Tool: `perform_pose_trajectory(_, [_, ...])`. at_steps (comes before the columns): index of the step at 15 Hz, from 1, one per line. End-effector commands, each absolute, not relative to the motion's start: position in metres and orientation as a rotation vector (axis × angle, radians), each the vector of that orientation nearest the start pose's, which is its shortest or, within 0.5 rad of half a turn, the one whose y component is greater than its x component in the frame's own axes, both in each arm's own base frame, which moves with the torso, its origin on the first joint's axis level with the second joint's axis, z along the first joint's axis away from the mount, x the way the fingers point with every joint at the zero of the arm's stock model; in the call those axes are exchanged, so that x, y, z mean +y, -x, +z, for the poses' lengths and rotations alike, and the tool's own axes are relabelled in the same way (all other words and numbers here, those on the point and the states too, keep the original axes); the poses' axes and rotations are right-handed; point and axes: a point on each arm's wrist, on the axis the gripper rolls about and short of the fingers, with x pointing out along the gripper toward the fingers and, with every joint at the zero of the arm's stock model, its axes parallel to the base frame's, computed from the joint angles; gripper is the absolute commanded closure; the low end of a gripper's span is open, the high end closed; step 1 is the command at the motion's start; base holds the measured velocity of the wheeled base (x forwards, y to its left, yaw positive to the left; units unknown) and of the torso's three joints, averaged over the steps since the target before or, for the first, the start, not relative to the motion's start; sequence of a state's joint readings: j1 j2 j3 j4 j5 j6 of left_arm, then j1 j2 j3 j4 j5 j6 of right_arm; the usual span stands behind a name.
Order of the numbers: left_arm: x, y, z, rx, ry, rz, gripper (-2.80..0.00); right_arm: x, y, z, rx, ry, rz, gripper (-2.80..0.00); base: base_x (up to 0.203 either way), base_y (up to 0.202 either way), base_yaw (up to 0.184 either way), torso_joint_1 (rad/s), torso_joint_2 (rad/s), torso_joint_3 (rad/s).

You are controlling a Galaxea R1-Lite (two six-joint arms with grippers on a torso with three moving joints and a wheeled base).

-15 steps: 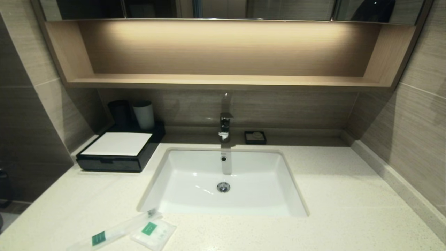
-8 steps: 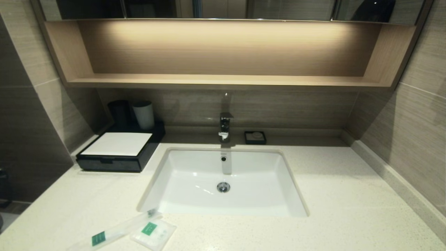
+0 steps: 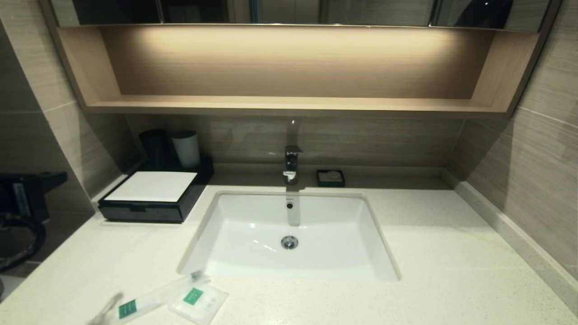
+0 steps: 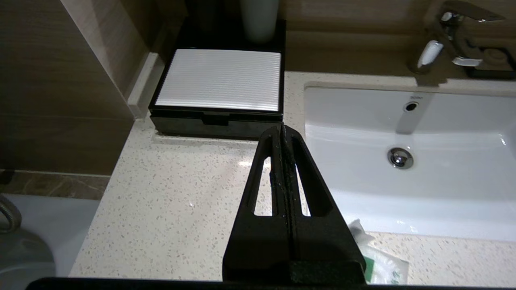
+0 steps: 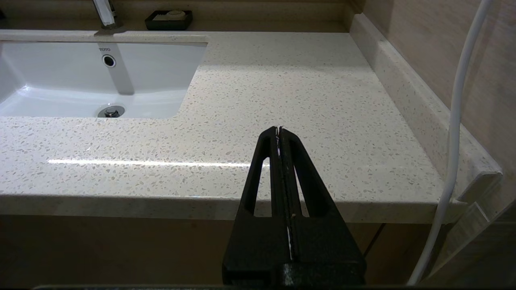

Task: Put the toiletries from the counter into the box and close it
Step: Open the drawer

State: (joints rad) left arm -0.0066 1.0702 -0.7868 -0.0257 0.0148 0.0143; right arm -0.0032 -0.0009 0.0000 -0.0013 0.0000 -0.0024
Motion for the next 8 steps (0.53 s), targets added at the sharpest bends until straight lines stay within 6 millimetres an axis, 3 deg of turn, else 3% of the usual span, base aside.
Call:
perform_pose_trajectory(1, [0.000,-0.187,0.246,0.338,-0.025,0.050,0.00,0.000,0.023,0.075,0.000,0.003,-0.003,0.00,0.000,0.000,0.000,0.000,0.00,0.000])
perform_pose_trajectory(8, [0.001,-0.222,0.216,0.397,-0.041,0.080,0.00,0.000,0.023,0.075,-0.001,0.003,-0.003,0.00,0.000,0.000,0.000,0.000,0.00,0.000])
